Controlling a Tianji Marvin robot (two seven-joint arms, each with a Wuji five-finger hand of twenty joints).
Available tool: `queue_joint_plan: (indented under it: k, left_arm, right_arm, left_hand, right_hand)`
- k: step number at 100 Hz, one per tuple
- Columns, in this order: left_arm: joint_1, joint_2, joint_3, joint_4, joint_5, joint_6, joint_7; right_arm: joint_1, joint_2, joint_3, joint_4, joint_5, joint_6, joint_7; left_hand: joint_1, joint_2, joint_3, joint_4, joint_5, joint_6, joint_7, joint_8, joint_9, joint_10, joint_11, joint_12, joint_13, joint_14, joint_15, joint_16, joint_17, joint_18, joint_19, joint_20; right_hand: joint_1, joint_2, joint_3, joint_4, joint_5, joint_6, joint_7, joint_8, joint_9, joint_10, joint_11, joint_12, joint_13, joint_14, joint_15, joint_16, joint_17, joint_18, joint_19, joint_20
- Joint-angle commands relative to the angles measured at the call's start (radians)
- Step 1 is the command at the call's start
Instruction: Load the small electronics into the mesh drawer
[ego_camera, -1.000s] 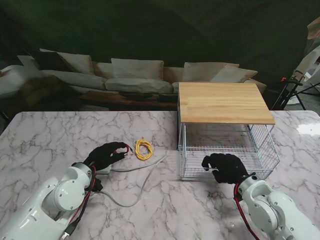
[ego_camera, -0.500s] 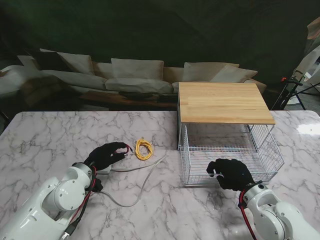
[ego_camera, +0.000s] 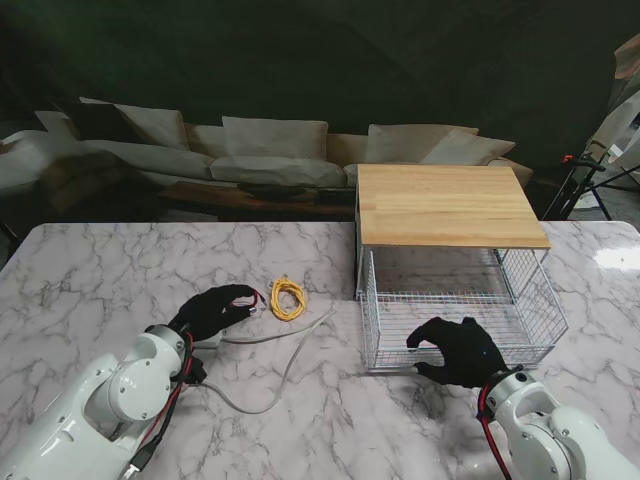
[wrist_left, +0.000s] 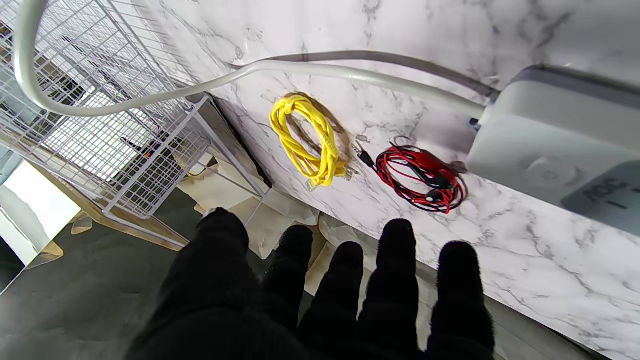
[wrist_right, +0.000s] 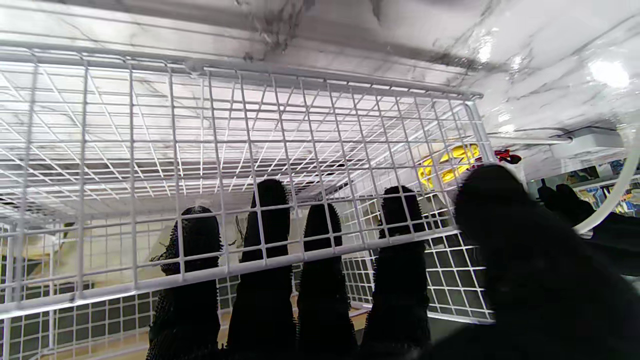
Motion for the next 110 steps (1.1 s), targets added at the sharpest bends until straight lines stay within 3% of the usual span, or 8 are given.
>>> queue_joint_plan:
  k: [1, 16, 29, 36, 49, 71, 86, 110]
  left_arm:
    - [-0.003, 0.000, 0.004, -0.002, 0.002, 0.007, -0.017]
    - [0.003, 0.001, -0.007, -0.011, 0.017, 0.016, -0.017]
    - [0.012, 0.013, -0.049, -0.019, 0.059, 0.004, -0.065]
    - [0.019, 0.026, -0.090, -0.025, 0.078, -0.014, -0.132]
    - [0.027, 0.052, -0.167, -0.015, 0.128, -0.085, -0.251]
    - [0.023, 0.077, -0.223, 0.052, 0.194, -0.161, -0.349]
    - [-0.003, 0.085, -0.217, 0.108, 0.247, -0.183, -0.363]
    - [-0.047, 0.081, -0.178, 0.180, 0.299, -0.200, -0.292]
  right_arm:
    - [-0.023, -0.002, 0.009, -0.021, -0.007, -0.002, -0.007]
    - [-0.050, -0.008, 0.053, -0.075, -0.002, -0.031, -0.024]
    - [-0.070, -0.016, 0.098, -0.115, -0.006, -0.067, -0.071]
    - [-0.075, -0.021, 0.117, -0.125, -0.010, -0.082, -0.111]
    - [-0.080, -0.027, 0.139, -0.136, -0.018, -0.096, -0.163]
    - [-0.074, -0.031, 0.138, -0.126, -0.029, -0.101, -0.216]
    - [-0.072, -0.030, 0.136, -0.122, -0.033, -0.100, -0.219]
    - [-0.063, -0.030, 0.124, -0.109, -0.031, -0.091, -0.220]
  left_hand:
    - [-0.019, 0.051, -0.023, -0.020, -0.013, 0.000, 0.003, 0.003, 0.006, -0.014, 0.008, 0.006, -0.016, -0.006, -0.016, -0.009, -0.011, 0.013, -0.021, 0.005]
    - [-0.018, 0.050, -0.023, -0.020, -0.010, -0.001, 0.004, 0.004, 0.000, -0.012, 0.005, 0.004, -0.016, -0.007, -0.017, -0.010, -0.004, 0.005, -0.016, 0.007]
    - [-0.032, 0.031, -0.023, -0.021, -0.005, -0.006, -0.003, -0.004, -0.116, 0.022, -0.043, -0.080, -0.028, -0.007, -0.040, -0.037, 0.005, -0.008, -0.027, -0.008]
    - [-0.081, -0.017, -0.025, -0.021, -0.028, -0.011, -0.029, -0.028, -0.171, 0.043, -0.057, -0.135, -0.045, -0.006, -0.058, -0.062, -0.001, -0.015, -0.048, -0.025]
    - [-0.218, -0.162, -0.019, -0.024, -0.175, -0.001, -0.145, -0.159, -0.309, 0.073, -0.080, -0.233, -0.098, 0.007, -0.080, -0.108, -0.012, -0.036, -0.112, -0.053]
    - [-0.285, -0.300, -0.006, -0.027, -0.305, -0.019, -0.169, -0.276, -0.368, 0.059, -0.092, -0.301, -0.202, -0.009, -0.134, -0.192, -0.028, -0.140, -0.264, -0.126]
    - [-0.264, -0.328, 0.002, -0.026, -0.302, 0.001, -0.145, -0.247, -0.364, 0.028, -0.089, -0.299, -0.269, -0.056, -0.137, -0.228, -0.030, -0.213, -0.353, -0.196]
    - [-0.171, -0.335, 0.046, 0.004, -0.307, 0.015, -0.069, -0.046, -0.328, -0.033, -0.056, -0.129, -0.186, -0.132, -0.072, -0.174, -0.018, -0.267, -0.134, -0.123]
  right_hand:
    - [-0.092, 0.047, -0.075, 0.030, -0.053, 0.065, -0.104, -0.029, -0.066, 0.029, -0.062, -0.056, -0.058, 0.026, -0.091, -0.046, -0.056, 0.042, -0.085, -0.022]
    - [-0.184, 0.082, -0.152, 0.023, -0.080, 0.106, -0.246, -0.077, -0.093, 0.036, -0.153, -0.158, -0.134, 0.040, -0.312, -0.164, -0.158, 0.083, -0.326, -0.157]
    - [-0.223, 0.106, -0.157, 0.021, -0.111, 0.128, -0.330, -0.115, -0.119, 0.038, -0.229, -0.228, -0.170, 0.043, -0.410, -0.226, -0.208, 0.087, -0.448, -0.255]
    - [-0.233, 0.110, -0.156, 0.021, -0.133, 0.139, -0.362, -0.132, -0.125, 0.036, -0.243, -0.244, -0.175, 0.044, -0.426, -0.236, -0.213, 0.086, -0.467, -0.273]
    - [-0.240, 0.123, -0.155, 0.022, -0.253, 0.167, -0.438, -0.163, -0.153, 0.031, -0.255, -0.257, -0.183, 0.043, -0.437, -0.242, -0.222, 0.084, -0.484, -0.289]
    - [-0.235, 0.110, -0.151, 0.026, -0.348, 0.200, -0.529, -0.195, -0.174, 0.026, -0.230, -0.260, -0.191, 0.036, -0.442, -0.243, -0.232, 0.083, -0.503, -0.304]
    - [-0.234, 0.108, -0.145, 0.028, -0.340, 0.202, -0.543, -0.198, -0.177, 0.027, -0.220, -0.261, -0.193, 0.037, -0.443, -0.244, -0.234, 0.085, -0.510, -0.308]
    - [-0.229, 0.112, -0.143, 0.028, -0.325, 0.201, -0.550, -0.195, -0.178, 0.031, -0.214, -0.264, -0.195, 0.038, -0.443, -0.243, -0.235, 0.086, -0.516, -0.311]
